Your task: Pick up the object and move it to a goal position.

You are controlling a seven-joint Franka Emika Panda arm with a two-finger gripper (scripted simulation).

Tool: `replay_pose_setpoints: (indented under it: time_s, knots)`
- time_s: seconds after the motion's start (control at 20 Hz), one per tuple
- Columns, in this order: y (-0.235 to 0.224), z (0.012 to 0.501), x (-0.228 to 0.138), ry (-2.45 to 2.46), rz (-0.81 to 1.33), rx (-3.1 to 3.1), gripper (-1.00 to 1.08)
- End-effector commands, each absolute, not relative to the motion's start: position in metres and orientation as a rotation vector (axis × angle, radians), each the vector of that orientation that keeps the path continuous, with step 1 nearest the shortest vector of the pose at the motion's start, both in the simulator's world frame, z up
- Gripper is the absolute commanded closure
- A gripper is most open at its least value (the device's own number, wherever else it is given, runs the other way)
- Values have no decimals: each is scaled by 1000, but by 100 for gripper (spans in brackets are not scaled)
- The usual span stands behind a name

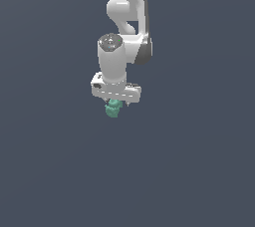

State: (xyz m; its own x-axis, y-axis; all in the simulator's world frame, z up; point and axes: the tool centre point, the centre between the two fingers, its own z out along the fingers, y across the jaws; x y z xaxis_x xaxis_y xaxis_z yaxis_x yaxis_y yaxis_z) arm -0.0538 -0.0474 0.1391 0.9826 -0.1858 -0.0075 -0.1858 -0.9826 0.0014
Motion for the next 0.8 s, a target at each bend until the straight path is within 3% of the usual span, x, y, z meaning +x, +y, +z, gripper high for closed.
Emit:
replay_pose_setpoints:
  time_s: [0.0, 0.75]
  knots:
    - [-55, 133, -66, -388, -8, 3117, -92]
    - [-71, 120, -93, -581, -1, 3087, -92]
